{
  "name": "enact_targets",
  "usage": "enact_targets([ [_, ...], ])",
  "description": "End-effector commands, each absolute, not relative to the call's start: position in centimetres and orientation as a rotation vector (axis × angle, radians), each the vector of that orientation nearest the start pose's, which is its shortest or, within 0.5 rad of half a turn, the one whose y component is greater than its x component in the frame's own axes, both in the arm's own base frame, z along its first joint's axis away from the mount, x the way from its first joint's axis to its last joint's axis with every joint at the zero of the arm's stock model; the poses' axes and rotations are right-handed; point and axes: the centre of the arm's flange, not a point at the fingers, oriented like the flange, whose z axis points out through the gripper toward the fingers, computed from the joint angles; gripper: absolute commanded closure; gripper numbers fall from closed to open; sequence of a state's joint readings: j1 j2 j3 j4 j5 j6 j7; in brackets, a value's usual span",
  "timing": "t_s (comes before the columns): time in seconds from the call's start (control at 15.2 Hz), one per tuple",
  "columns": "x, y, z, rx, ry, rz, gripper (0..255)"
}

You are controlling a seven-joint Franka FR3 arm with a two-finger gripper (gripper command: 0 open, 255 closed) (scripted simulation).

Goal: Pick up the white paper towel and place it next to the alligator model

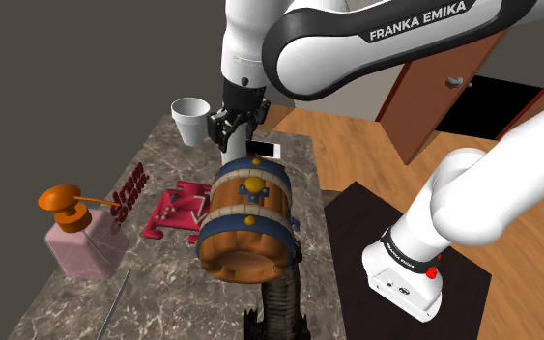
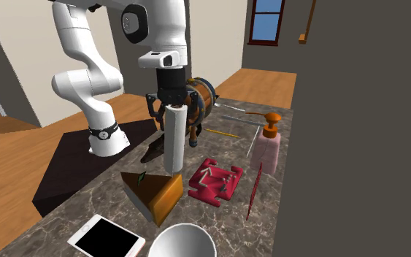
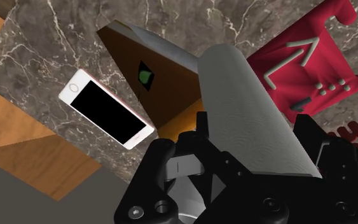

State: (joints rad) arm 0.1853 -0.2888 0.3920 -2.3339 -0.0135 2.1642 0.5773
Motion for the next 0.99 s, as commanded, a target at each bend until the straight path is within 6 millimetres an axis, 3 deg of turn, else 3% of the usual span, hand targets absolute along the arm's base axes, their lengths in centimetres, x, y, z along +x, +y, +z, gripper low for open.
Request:
enact_targets([
  [0.0,38.9,25.5,43.6,-3.208,0.017,-0.170,0],
  [0.26,38.3,25.7,43.6,-3.208,0.017,-0.170,0],
  [0.33,39.3,25.4,43.6,-3.208,0.018,-0.169,0],
  [0.59,38.8,25.8,48.6,-3.208,0.018,-0.169,0],
  [0.92,38.8,25.8,48.6,-3.208,0.018,-0.169,0],
])
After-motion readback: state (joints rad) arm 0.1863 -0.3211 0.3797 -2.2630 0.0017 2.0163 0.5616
